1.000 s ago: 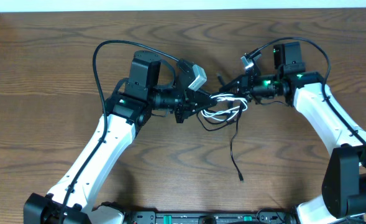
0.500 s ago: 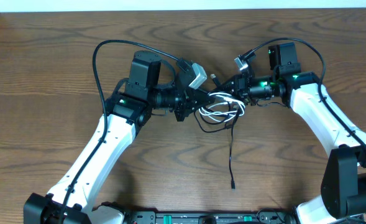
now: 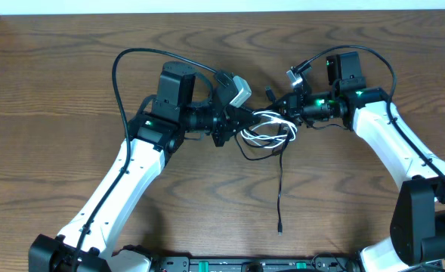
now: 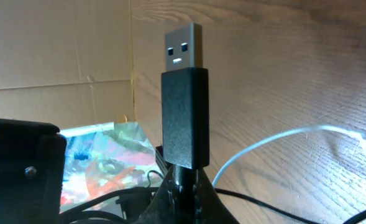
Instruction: Untangle cables
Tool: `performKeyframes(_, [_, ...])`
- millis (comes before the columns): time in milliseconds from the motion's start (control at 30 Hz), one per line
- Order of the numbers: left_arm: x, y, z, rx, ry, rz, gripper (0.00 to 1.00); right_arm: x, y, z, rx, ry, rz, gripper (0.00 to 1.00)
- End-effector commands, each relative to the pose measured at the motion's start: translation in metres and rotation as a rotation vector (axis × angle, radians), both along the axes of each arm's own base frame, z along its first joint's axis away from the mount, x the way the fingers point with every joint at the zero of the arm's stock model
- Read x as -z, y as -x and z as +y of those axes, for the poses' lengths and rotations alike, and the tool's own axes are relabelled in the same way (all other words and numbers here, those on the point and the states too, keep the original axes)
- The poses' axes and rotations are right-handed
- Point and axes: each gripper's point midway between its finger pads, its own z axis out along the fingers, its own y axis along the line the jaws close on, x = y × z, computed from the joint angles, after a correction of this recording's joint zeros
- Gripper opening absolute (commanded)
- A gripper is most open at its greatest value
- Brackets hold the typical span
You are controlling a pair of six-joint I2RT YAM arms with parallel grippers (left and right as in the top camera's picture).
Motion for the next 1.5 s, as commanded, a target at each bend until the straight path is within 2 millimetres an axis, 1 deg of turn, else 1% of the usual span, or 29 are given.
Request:
performKeyframes(0, [-0.006,-0.017,0.004,-0.09,-0.01,-0.021,0.07,-0.001,0.011,0.006,-0.036,-0.012,0.009,0.01])
performKeyframes(67, [-0.009,-0.029,0.006,-0.166,-0.006,-0.008,0.07,0.0,0.016,0.008,-0.049,-0.008,0.022,0.01])
performKeyframes(133, [-0.014,-0.037,0.007,-0.205,0.006,-0.015,0.07,0.001,0.021,0.012,-0.062,-0.004,0.044,0.01])
performKeyframes(167, [-0.017,-0.039,0.006,-0.205,0.016,-0.031,0.07,0.0,0.028,0.017,-0.084,-0.015,0.055,0.01])
performKeyframes(233, [-0.018,-0.039,0.006,-0.205,0.018,-0.034,0.07,-0.005,0.032,0.024,-0.116,-0.046,0.046,0.01])
performKeyframes(300, [-0.016,-0.038,0.005,-0.202,0.014,-0.027,0.07,-0.011,0.032,0.027,-0.131,-0.075,0.024,0.02])
performKeyframes(367, [-0.013,-0.036,0.003,-0.196,0.009,-0.016,0.07,-0.013,0.027,0.027,-0.123,-0.084,0.014,0.05])
performKeyframes(433, [-0.011,-0.034,0.002,-0.192,0.004,-0.006,0.07,-0.016,0.021,0.026,-0.106,-0.091,0.0,0.11])
performKeyframes(533, [-0.011,-0.034,0.003,-0.192,0.003,-0.006,0.07,-0.017,0.016,0.022,-0.091,-0.09,-0.011,0.18])
performKeyframes(567, [-0.011,-0.034,0.003,-0.192,0.004,-0.006,0.07,-0.017,0.015,0.021,-0.088,-0.09,-0.011,0.21])
performKeyframes(600, [-0.011,-0.034,0.003,-0.192,0.004,-0.006,0.08,-0.017,0.014,0.019,-0.083,-0.09,-0.011,0.29])
performKeyframes(633, [-0.011,-0.034,0.003,-0.192,0.004,-0.006,0.08,-0.017,0.013,0.018,-0.08,-0.09,-0.011,0.36])
performKeyframes(667, [-0.011,-0.034,0.003,-0.192,0.004,-0.006,0.07,-0.015,0.011,0.016,-0.068,-0.08,-0.014,0.48])
performKeyframes(700, [-0.011,-0.034,0.003,-0.192,0.004,-0.006,0.07,-0.013,0.009,0.015,-0.059,-0.069,-0.016,0.55])
performKeyframes(733, [-0.011,-0.034,0.003,-0.192,0.004,-0.006,0.08,-0.012,0.008,0.014,-0.052,-0.061,-0.018,0.61])
performKeyframes(767, [-0.011,-0.034,0.003,-0.192,0.004,-0.006,0.07,-0.011,0.006,0.013,-0.045,-0.052,-0.02,0.63])
performKeyframes(933, [-0.011,-0.034,0.003,-0.192,0.003,-0.007,0.08,-0.005,-0.003,0.002,0.006,-0.013,-0.018,0.66])
performKeyframes(1000, [-0.011,-0.034,0.003,-0.193,0.003,-0.008,0.07,-0.005,-0.01,-0.008,0.05,-0.017,0.009,0.68])
performKeyframes(1033, [-0.01,-0.038,0.005,-0.216,-0.009,-0.013,0.08,-0.005,-0.017,-0.018,0.08,-0.017,0.004,0.69])
performKeyframes(1133, [-0.007,-0.044,0.009,-0.257,-0.031,-0.023,0.07,-0.005,-0.027,-0.038,0.138,-0.018,0.012,0.73])
performKeyframes(1233, [-0.007,-0.045,0.009,-0.26,-0.032,-0.024,0.07,-0.004,-0.035,-0.056,0.186,-0.016,0.014,0.75])
performKeyframes(1267, [-0.007,-0.045,0.009,-0.26,-0.032,-0.024,0.08,-0.003,-0.04,-0.066,0.216,-0.009,0.013,0.76])
performKeyframes(1333, [-0.007,-0.047,0.01,-0.28,-0.03,-0.011,0.07,-0.003,-0.042,-0.075,0.241,-0.01,0.024,0.76])
performKeyframes(1400, [-0.004,-0.057,0.017,-0.367,-0.038,0.021,0.07,-0.001,-0.039,-0.079,0.258,-0.015,0.071,0.71])
performKeyframes(1433, [-0.002,-0.065,0.023,-0.432,-0.047,0.04,0.07,0.0,-0.037,-0.079,0.258,-0.013,0.086,0.66])
performKeyframes(1467, [0.002,-0.078,0.036,-0.565,-0.057,0.08,0.08,0.002,-0.033,-0.075,0.248,-0.009,0.11,0.59])
